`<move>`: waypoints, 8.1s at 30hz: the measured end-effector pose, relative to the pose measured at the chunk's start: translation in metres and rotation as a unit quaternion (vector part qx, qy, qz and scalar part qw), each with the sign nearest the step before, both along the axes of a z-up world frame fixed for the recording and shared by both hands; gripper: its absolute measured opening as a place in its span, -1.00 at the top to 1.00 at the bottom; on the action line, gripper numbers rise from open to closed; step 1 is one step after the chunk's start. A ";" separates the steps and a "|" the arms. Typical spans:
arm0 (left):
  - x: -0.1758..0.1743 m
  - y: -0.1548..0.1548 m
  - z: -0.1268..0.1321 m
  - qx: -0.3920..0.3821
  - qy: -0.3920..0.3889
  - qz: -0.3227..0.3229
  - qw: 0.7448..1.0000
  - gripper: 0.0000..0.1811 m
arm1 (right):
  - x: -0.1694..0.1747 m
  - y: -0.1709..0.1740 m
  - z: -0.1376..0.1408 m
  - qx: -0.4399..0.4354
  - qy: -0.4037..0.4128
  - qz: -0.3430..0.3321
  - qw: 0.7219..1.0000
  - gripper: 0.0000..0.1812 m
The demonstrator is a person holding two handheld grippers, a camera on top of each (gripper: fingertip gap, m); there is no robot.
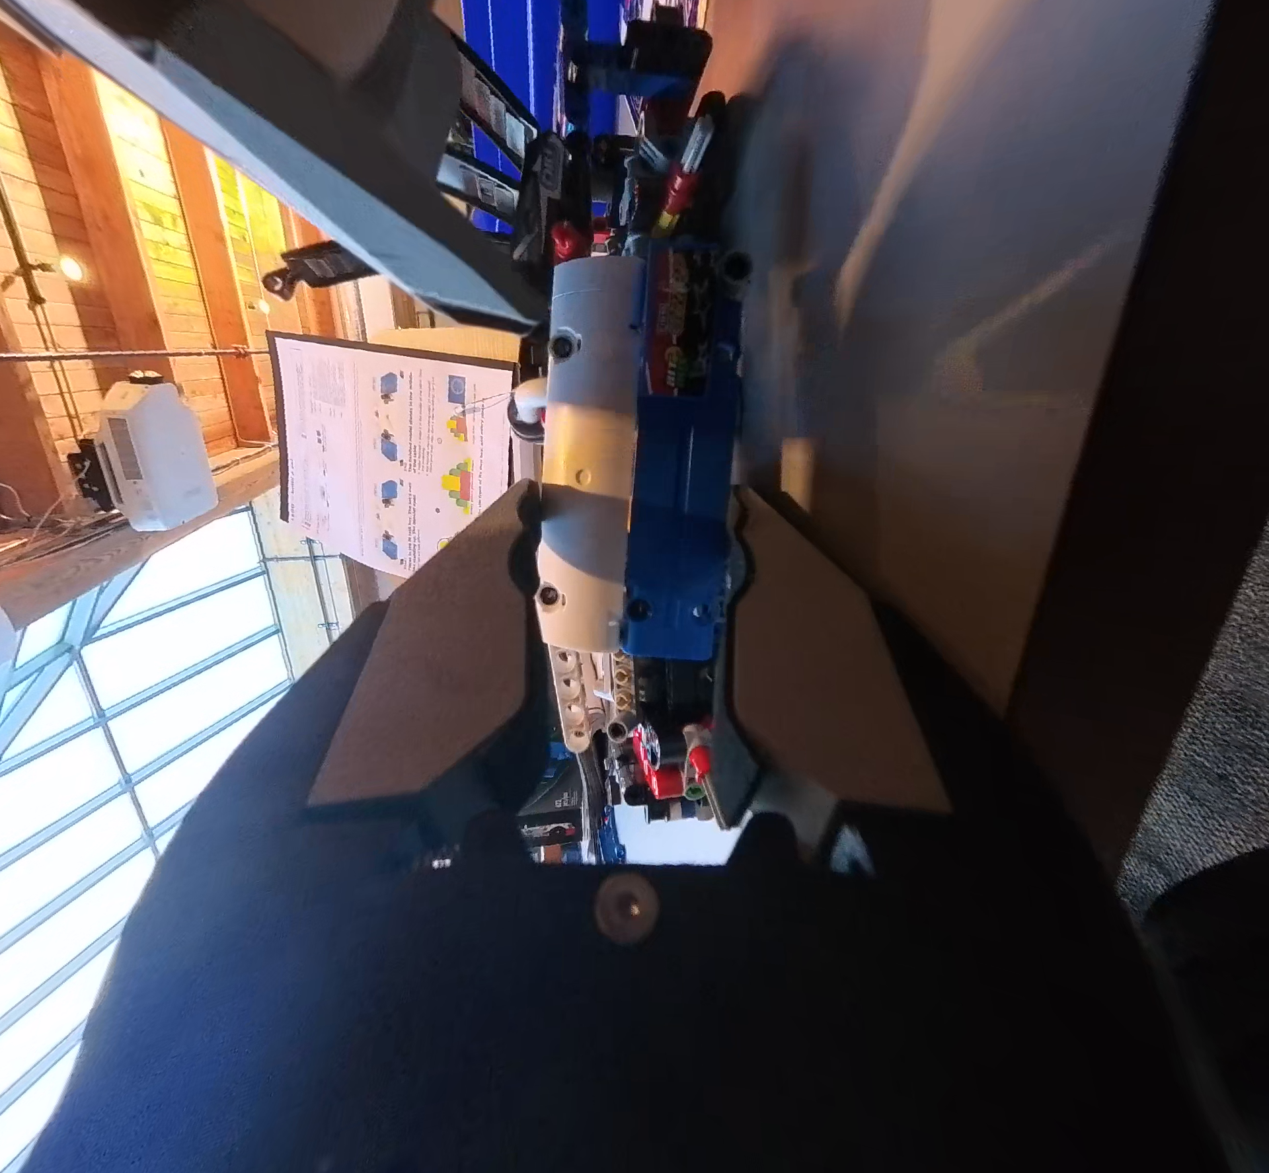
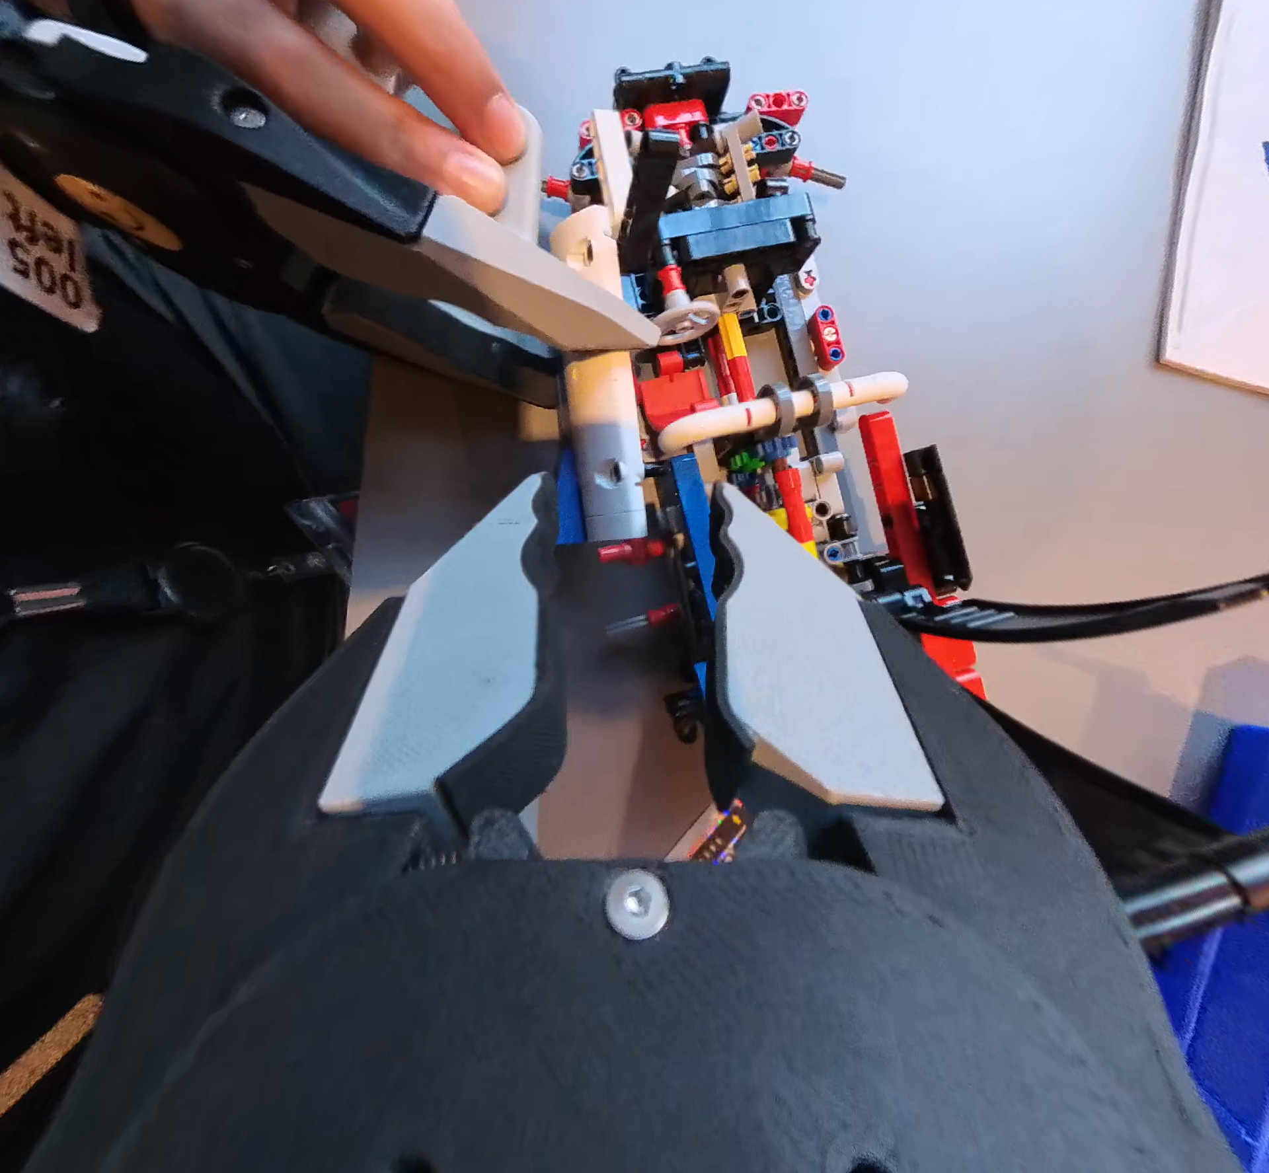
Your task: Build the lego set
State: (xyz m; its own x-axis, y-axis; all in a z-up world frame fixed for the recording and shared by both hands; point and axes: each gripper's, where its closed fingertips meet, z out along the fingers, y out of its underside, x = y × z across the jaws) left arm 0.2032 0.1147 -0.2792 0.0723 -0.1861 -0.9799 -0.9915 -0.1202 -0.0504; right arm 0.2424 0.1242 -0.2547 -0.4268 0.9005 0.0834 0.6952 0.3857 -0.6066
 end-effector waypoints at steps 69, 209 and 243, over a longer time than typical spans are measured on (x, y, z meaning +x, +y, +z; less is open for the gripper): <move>0.058 -0.102 -0.008 0.043 -0.011 -0.056 0.997 0.42 | 0.062 -0.107 0.004 -0.003 0.033 -0.126 0.991 0.37; 0.046 -0.099 -0.008 0.080 -0.016 -0.062 0.995 0.43 | 0.032 -0.105 -0.026 0.064 -0.061 -0.101 0.991 0.63; 0.042 -0.092 -0.009 0.081 0.002 -0.058 0.995 0.43 | 0.033 -0.102 -0.026 0.104 -0.068 -0.066 0.990 0.66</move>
